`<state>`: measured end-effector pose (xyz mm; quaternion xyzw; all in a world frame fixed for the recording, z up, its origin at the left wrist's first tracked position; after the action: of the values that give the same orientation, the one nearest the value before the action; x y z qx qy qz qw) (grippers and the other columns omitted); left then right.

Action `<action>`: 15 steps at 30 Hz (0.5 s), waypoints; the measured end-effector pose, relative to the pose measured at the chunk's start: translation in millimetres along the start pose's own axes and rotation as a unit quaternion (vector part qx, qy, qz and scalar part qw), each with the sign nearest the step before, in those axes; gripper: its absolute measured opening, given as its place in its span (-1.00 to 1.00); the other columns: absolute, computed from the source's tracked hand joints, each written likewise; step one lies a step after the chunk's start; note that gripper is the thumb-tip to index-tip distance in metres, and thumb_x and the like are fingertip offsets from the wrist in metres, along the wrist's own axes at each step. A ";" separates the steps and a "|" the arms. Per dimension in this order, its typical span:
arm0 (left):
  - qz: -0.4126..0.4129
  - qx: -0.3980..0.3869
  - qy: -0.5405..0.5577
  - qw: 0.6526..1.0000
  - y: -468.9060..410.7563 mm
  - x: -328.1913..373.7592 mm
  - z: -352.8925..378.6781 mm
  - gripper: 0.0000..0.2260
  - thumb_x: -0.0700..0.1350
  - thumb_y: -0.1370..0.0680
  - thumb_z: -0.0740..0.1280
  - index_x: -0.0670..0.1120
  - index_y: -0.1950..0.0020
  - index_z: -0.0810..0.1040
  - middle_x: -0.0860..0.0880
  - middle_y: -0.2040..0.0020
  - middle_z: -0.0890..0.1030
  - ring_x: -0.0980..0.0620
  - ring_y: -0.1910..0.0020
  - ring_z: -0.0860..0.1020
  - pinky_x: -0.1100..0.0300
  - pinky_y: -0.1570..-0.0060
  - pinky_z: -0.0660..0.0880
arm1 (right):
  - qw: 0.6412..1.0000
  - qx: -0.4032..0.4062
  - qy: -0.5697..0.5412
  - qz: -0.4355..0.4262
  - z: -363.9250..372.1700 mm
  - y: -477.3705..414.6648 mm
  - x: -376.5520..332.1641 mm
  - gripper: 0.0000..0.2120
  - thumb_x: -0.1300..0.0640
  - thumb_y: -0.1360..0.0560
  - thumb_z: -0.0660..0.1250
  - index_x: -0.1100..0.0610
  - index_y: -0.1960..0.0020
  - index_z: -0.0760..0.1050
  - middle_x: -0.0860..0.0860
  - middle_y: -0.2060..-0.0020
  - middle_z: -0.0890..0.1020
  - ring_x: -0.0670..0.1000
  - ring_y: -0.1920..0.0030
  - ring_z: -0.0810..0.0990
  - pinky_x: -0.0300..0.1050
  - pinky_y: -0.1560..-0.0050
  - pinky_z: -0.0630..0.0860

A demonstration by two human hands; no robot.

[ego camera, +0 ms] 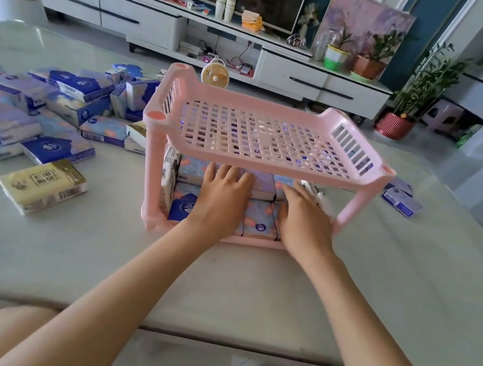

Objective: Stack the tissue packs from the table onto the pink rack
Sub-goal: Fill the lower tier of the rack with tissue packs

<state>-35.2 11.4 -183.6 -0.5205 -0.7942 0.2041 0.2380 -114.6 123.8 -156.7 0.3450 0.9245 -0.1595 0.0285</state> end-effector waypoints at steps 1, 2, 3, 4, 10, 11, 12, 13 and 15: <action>0.001 0.007 0.003 1.000 0.9 0.2 -1.8 -0.77 -0.18 -0.44 0.24 -0.20 -0.03 0.58 -0.16 0.12 0.60 -0.19 0.12 0.56 -0.08 -0.01 0.44 | 1.000 -0.015 0.014 -0.006 0.5 0.3 -0.7 -0.57 0.26 -0.52 0.13 0.10 -0.38 0.29 0.00 -0.39 0.28 0.07 -0.35 0.32 -0.01 -0.12 0.39; 0.004 0.010 0.006 1.000 1.5 0.5 -3.0 -0.72 -0.13 -0.46 0.15 -0.20 -0.03 0.58 -0.15 0.12 0.61 -0.18 0.12 0.56 -0.06 -0.01 0.45 | 0.999 -0.031 0.026 -0.010 0.8 0.4 -1.4 -0.55 0.27 -0.51 0.14 0.10 -0.40 0.25 0.00 -0.41 0.24 0.08 -0.36 0.31 0.00 -0.12 0.39; 0.006 0.011 0.009 1.000 2.1 1.0 -4.2 -0.67 -0.10 -0.47 0.11 -0.20 -0.04 0.59 -0.14 0.11 0.61 -0.18 0.12 0.57 -0.06 -0.01 0.45 | 0.998 -0.048 0.036 -0.013 1.1 0.1 -2.3 -0.52 0.28 -0.51 0.14 0.11 -0.41 0.21 0.01 -0.44 0.19 0.10 -0.37 0.31 0.02 -0.13 0.39; 0.007 0.012 0.010 1.000 2.2 1.6 -5.1 -0.65 -0.09 -0.46 0.09 -0.20 -0.04 0.58 -0.15 0.10 0.61 -0.18 0.11 0.57 -0.06 -0.02 0.46 | 0.997 -0.064 0.045 -0.015 0.9 -0.3 -3.3 -0.50 0.29 -0.51 0.14 0.11 -0.43 0.17 0.03 -0.46 0.14 0.12 -0.38 0.30 0.03 -0.14 0.39; 0.011 -0.009 0.003 1.000 2.8 2.8 -3.5 -0.61 -0.03 -0.48 0.09 -0.22 -0.09 0.56 -0.17 0.04 0.60 -0.20 0.05 0.56 -0.10 -0.07 0.44 | 0.992 -0.109 0.061 -0.009 -0.9 -4.3 -7.4 -0.47 0.29 -0.51 0.11 0.13 -0.45 0.07 0.09 -0.47 0.08 0.21 -0.31 0.37 0.06 -0.12 0.40; 0.013 -0.011 0.005 1.000 3.2 2.3 -2.4 -0.61 -0.03 -0.48 0.09 -0.22 -0.10 0.56 -0.17 0.03 0.60 -0.20 0.04 0.56 -0.11 -0.07 0.44 | 0.992 -0.111 0.061 -0.010 -0.3 -4.1 -7.8 -0.46 0.28 -0.51 0.11 0.13 -0.45 0.07 0.11 -0.46 0.09 0.22 -0.31 0.37 0.06 -0.11 0.40; 0.015 -0.013 0.008 1.000 4.0 2.1 -2.1 -0.60 -0.03 -0.48 0.09 -0.22 -0.11 0.56 -0.17 0.02 0.60 -0.21 0.04 0.56 -0.11 -0.07 0.43 | 0.992 -0.110 0.054 -0.012 -0.4 -3.6 -8.3 -0.47 0.28 -0.51 0.12 0.13 -0.45 0.07 0.11 -0.44 0.12 0.22 -0.30 0.36 0.05 -0.08 0.40; 0.014 -0.016 0.015 1.000 4.6 1.5 -2.2 -0.59 -0.02 -0.49 0.08 -0.22 -0.12 0.55 -0.17 0.01 0.60 -0.21 0.02 0.55 -0.11 -0.09 0.42 | 0.994 -0.101 0.042 -0.019 -2.2 -2.3 -9.2 -0.47 0.27 -0.51 0.13 0.13 -0.44 0.07 0.10 -0.42 0.15 0.22 -0.29 0.37 0.03 -0.02 0.39; 0.007 -0.016 0.038 0.999 4.6 2.7 -6.0 -0.58 -0.01 -0.49 0.06 -0.21 -0.18 0.50 -0.15 -0.08 0.57 -0.19 -0.09 0.51 -0.13 -0.18 0.36 | 0.998 -0.048 0.017 -0.039 -11.3 5.2 -9.7 -0.44 0.25 -0.51 0.15 0.10 -0.46 0.06 0.06 -0.41 0.18 0.20 -0.23 0.42 0.00 0.07 0.34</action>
<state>-29.2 16.0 -181.0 -0.5372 -0.7839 0.1731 0.2587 -103.2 125.0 -145.9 0.3091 0.9444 -0.1098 0.0231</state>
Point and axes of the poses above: each hand's wrist, its own y-axis away from the middle knuckle, its own z-axis out of the palm, x = y × z, the point moved 4 cm from there along -y, towards the middle knuckle
